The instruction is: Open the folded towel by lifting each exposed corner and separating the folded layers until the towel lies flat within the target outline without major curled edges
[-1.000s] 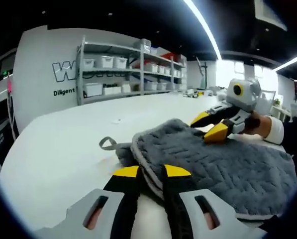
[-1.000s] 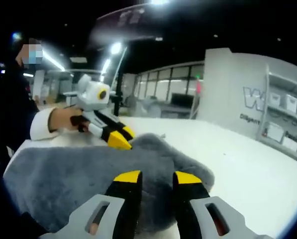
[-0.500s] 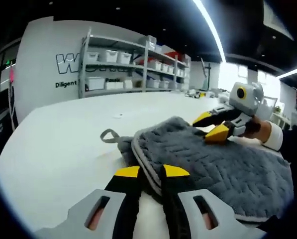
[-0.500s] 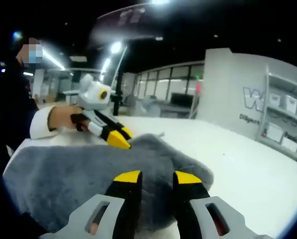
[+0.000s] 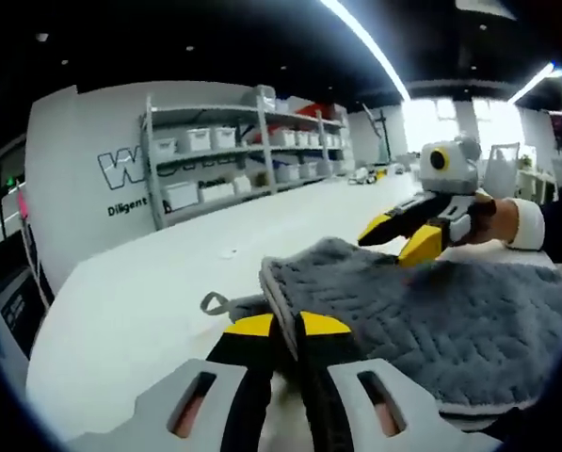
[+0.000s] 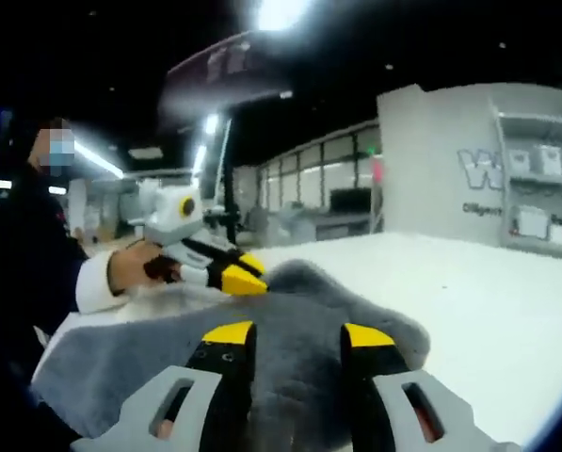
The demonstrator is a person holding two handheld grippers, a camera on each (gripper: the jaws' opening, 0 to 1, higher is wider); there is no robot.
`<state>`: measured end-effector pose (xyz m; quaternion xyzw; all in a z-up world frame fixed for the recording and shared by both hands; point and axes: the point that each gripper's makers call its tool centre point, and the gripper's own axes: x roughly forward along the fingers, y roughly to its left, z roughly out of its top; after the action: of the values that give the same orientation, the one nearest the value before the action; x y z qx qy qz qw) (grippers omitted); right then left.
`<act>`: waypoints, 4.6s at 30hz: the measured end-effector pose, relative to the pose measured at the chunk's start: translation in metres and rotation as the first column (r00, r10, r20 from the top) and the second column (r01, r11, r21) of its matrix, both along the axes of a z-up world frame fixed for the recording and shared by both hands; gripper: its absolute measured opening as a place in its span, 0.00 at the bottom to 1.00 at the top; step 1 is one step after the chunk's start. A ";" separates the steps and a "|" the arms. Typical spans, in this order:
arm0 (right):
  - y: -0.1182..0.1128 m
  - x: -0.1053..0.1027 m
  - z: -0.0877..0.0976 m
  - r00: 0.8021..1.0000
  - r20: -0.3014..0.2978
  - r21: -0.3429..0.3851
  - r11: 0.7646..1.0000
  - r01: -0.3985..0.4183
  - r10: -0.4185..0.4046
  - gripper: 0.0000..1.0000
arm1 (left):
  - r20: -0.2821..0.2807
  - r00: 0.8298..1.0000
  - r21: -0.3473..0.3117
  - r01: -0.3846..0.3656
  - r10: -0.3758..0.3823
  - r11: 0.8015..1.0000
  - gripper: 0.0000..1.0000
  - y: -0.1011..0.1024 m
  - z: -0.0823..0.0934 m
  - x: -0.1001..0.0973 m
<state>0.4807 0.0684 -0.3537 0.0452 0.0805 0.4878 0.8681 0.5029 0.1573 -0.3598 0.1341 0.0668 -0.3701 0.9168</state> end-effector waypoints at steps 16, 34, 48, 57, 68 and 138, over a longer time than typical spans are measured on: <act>0.004 -0.007 0.011 0.984 -0.176 0.203 0.979 0.013 0.024 0.40 | 0.125 0.988 0.049 0.086 -0.091 0.995 0.04 -0.025 0.012 -0.015; -0.003 -0.007 0.015 0.962 -0.262 0.276 0.961 0.004 0.071 0.32 | 0.206 0.954 0.132 0.195 -0.219 0.972 0.05 -0.066 0.009 -0.041; 0.001 -0.007 0.009 0.948 -0.306 0.294 0.956 0.008 0.086 0.23 | 0.220 0.940 0.158 0.231 -0.262 0.960 0.05 -0.078 0.011 -0.051; 0.000 -0.006 0.007 0.956 -0.287 0.279 0.960 0.017 0.066 0.09 | 0.216 0.924 0.207 0.271 -0.315 0.940 0.05 -0.090 0.001 -0.060; -0.012 -0.001 0.018 0.968 -0.249 0.304 0.952 0.044 0.035 0.00 | 0.215 0.926 0.202 0.270 -0.311 0.941 0.18 -0.086 0.002 -0.057; -0.046 0.006 0.046 0.973 -0.230 0.344 0.934 0.098 -0.017 0.00 | 0.134 0.977 -0.145 0.182 -0.163 0.973 0.20 -0.042 0.042 -0.042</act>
<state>0.4871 0.0221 -0.3078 0.2571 0.0872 0.4603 0.8452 0.4611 0.1149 -0.3182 0.0895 -0.0301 -0.4437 0.8912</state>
